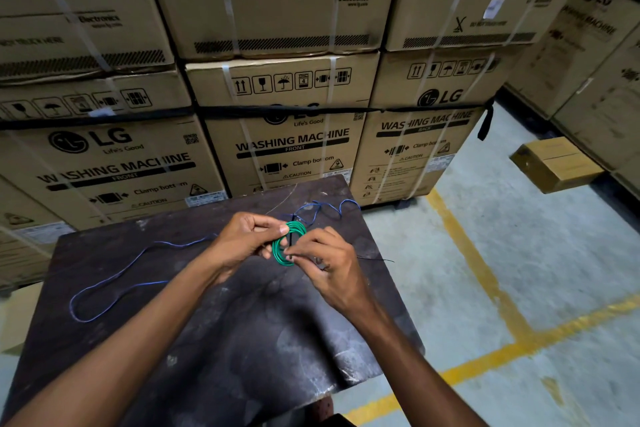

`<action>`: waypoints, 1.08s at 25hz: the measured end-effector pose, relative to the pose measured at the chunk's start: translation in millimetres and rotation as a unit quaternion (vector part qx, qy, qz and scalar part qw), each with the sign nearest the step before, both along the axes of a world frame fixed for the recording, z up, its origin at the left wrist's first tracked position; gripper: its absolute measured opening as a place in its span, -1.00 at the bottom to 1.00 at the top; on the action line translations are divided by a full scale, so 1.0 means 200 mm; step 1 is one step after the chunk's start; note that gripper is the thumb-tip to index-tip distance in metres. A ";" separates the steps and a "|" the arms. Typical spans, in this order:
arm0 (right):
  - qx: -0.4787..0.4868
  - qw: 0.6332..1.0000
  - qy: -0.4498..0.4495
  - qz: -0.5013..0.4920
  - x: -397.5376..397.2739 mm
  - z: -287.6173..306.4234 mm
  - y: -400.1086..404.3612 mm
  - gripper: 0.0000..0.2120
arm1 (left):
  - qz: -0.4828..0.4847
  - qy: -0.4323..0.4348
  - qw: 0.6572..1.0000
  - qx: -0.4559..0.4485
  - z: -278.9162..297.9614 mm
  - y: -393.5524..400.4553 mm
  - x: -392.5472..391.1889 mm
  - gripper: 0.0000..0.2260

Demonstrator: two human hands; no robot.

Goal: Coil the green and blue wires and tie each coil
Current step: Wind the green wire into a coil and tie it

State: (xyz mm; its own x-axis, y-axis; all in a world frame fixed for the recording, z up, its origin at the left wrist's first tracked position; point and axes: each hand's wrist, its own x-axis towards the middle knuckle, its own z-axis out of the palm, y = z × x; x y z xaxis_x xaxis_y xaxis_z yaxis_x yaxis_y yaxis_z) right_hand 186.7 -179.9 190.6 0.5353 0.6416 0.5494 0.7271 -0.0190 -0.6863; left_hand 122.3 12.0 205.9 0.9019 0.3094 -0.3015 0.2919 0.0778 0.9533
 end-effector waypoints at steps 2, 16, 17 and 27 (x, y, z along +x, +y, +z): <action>0.028 0.999 0.030 -0.004 0.00 0.01 0.01 -0.91 | 0.005 -0.005 1.000 -0.001 0.00 -0.01 0.00 -0.82; 0.124 0.951 0.282 -0.040 -0.03 0.16 0.01 -0.92 | 0.025 -0.010 1.000 0.012 0.01 -0.03 -0.03 -0.80; 0.127 0.947 0.292 -0.050 -0.02 0.18 0.02 -0.90 | 0.024 -0.013 1.000 0.013 0.01 -0.03 -0.03 -0.80; -0.042 0.965 0.210 -0.154 0.06 0.20 0.03 -0.88 | 0.019 -0.035 0.998 0.054 0.05 -0.09 -0.03 -0.92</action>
